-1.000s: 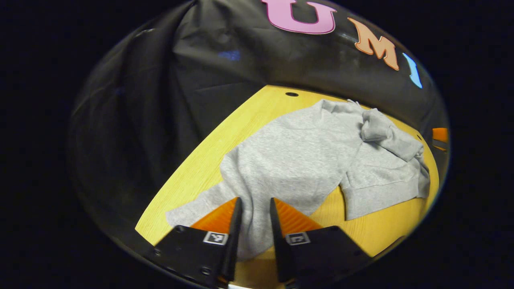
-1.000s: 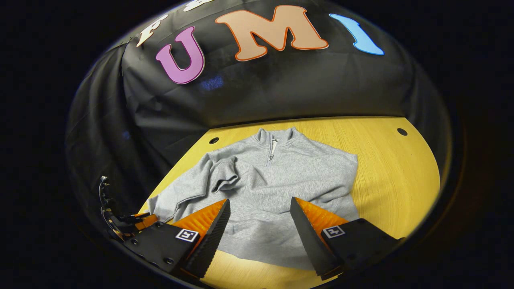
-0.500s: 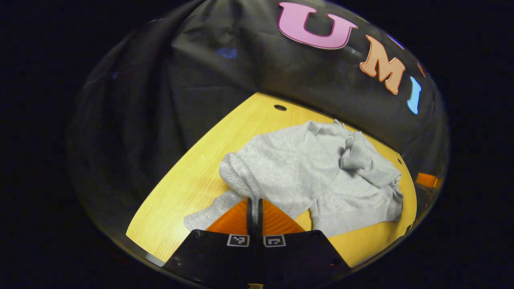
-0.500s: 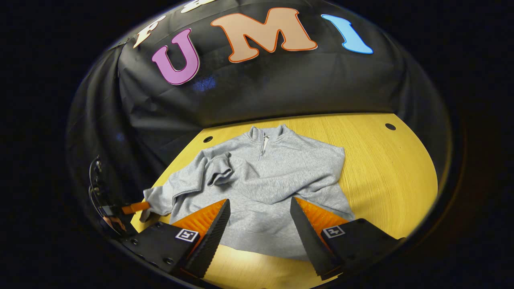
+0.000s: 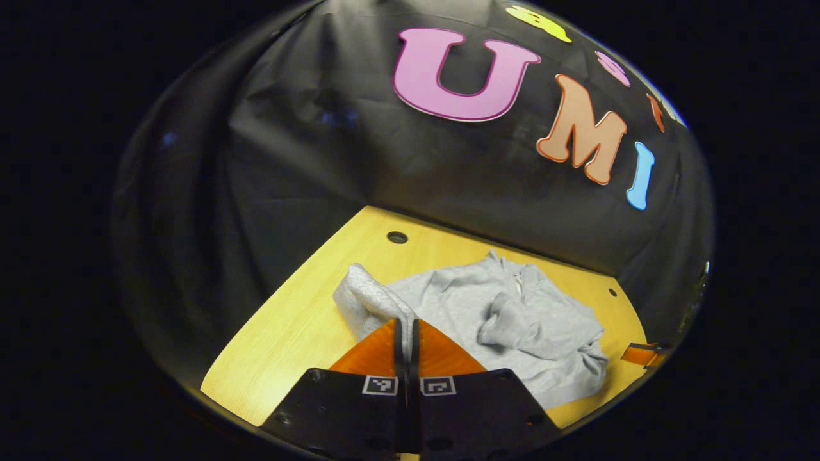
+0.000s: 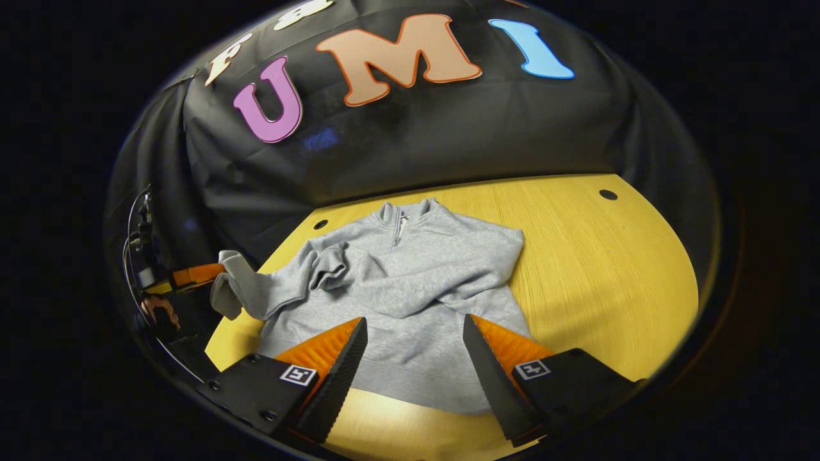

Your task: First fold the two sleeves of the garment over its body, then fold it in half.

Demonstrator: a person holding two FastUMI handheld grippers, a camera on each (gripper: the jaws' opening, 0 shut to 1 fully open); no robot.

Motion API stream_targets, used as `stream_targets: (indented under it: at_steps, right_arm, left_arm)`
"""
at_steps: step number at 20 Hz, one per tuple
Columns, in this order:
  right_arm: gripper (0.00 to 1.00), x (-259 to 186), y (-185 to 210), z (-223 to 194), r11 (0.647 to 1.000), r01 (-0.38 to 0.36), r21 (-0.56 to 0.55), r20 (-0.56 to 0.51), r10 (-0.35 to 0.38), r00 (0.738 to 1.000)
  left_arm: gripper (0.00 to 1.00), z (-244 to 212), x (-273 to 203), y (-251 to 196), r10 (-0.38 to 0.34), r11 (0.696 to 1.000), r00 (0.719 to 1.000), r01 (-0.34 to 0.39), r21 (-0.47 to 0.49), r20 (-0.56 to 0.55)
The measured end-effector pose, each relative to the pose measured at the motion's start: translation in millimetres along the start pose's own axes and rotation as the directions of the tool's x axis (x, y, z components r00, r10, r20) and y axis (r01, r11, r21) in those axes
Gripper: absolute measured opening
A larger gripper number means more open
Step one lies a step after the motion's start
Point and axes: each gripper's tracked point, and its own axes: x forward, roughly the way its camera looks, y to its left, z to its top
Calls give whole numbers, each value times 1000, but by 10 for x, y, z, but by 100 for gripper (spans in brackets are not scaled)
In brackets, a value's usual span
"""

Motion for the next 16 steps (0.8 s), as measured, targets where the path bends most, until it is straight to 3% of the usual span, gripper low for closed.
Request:
stream_targets:
  at_steps: [6,11,16]
  right_arm:
    - [96,-133,-438,-53,999,33,39,-8,-32,999]
    - [96,-193,-744,-87,997,54,60,-16,-53,998]
    - [96,-267,-1014,-93,993,77,92,-15,-76,997]
  left_arm:
    - [0,242,278,-897,-137,990,990,137,41,4]
    - [0,266,485,-1791,-264,955,964,265,132,-24]
    - [0,-14,726,-2470,-312,919,941,334,209,-132]
